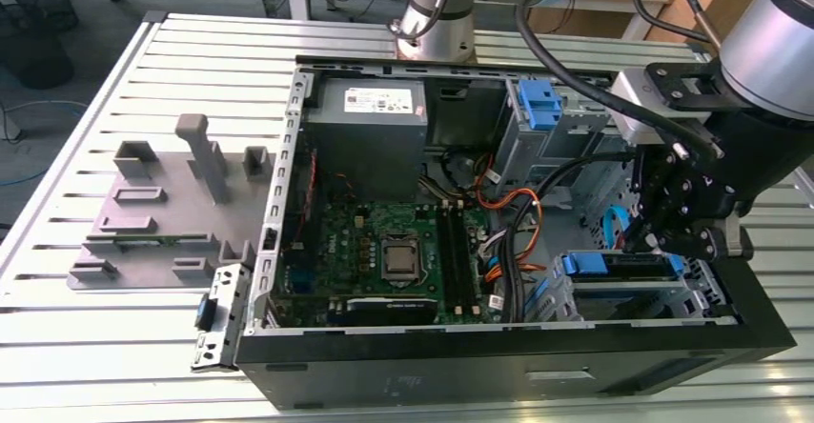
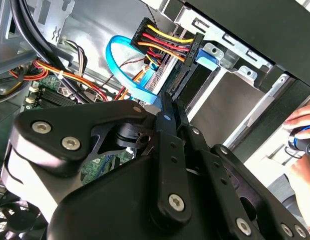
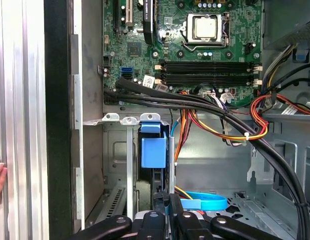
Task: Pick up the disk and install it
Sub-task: 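Insert the first disk wire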
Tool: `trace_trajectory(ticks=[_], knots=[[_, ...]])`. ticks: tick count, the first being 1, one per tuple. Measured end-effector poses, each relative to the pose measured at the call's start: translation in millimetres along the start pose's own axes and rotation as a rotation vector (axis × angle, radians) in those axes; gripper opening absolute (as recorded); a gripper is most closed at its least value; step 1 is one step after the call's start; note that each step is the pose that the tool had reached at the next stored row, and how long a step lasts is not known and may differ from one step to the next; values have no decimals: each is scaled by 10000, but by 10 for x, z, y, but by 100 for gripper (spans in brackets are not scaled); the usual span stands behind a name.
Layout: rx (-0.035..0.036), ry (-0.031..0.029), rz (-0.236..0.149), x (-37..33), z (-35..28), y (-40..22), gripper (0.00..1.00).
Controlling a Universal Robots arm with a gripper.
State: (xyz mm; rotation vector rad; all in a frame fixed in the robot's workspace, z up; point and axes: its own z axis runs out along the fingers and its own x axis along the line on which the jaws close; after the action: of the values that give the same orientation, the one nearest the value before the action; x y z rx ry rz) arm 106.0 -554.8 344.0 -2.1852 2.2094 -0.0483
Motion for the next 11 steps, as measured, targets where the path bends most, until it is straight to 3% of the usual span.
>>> trace_trajectory(ticks=[11], knots=[[16, -2, 0, 0, 17, 4, 16]])
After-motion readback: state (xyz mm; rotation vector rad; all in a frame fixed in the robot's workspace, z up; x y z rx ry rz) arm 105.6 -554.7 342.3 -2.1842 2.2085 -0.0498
